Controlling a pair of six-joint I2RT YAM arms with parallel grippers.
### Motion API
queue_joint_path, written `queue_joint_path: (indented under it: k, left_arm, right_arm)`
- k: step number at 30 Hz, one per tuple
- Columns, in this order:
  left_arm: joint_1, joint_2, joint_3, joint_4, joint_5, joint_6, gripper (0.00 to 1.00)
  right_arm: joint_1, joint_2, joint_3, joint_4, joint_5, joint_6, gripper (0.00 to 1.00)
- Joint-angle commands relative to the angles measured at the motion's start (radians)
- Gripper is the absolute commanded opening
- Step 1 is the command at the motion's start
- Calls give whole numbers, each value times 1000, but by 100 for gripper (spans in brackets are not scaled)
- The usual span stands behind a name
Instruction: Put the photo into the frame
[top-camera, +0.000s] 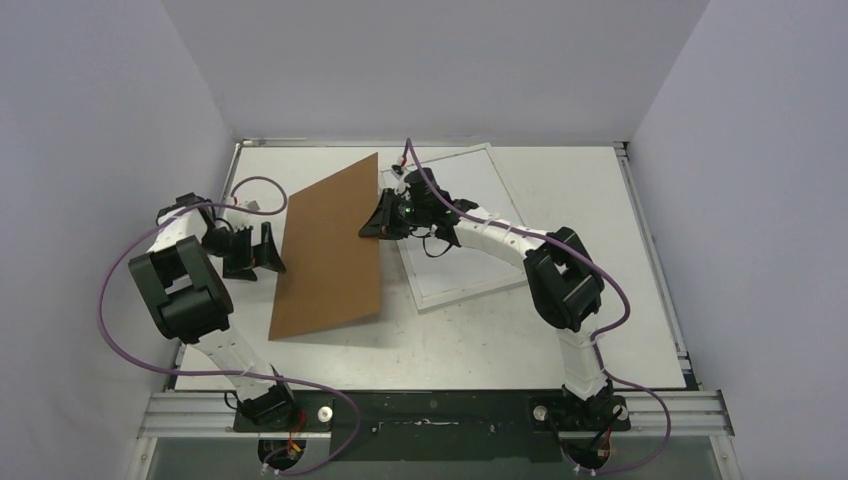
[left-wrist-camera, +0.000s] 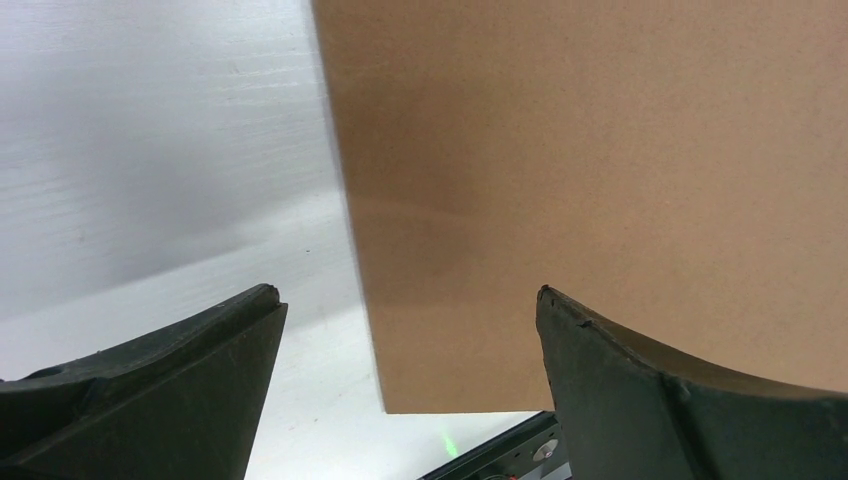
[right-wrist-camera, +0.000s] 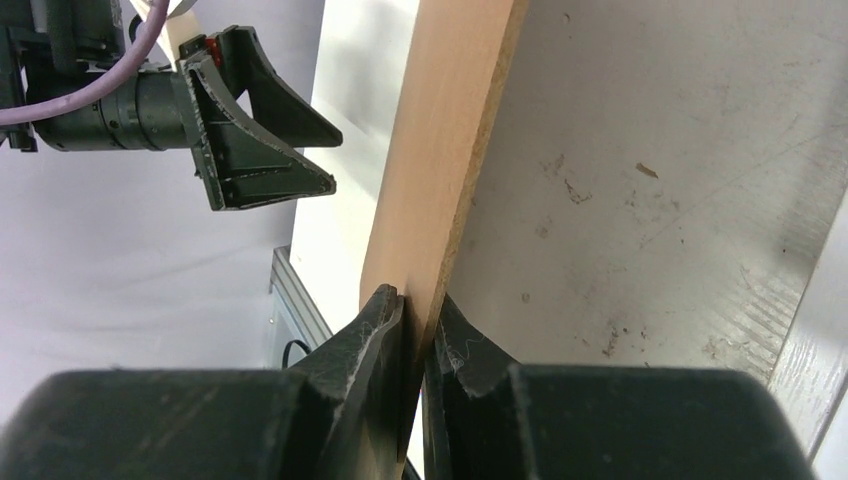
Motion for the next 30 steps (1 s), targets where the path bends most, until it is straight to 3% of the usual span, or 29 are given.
queue_joint_path:
  k: [1,6,15,21,25,30]
  left_arm:
    - [10,-73,68,0,-26,-31,96]
    - [12,-116,104,-17,-16,-69,96]
    - [12,-174,128,-9,-25,-128,96]
    - [-10,-189,152,-24,6,-167,96]
    - [-79,-190,127,30,-28,-225,96]
    - [-245,-153,123,132,-48,-349,96]
  right_arm:
    - [-17,-48,108,-20,12,-153,5]
    - [-30,-45,172,5,-74,-163,5]
    - [-64,-78,272,-52,-100,-218,5]
    - [-114,-155,280,4,-121,-156,5]
    - [-156,-225,285,-2,-124,-135,5]
    - [-230,-321,281,-139,-83,-182,5]
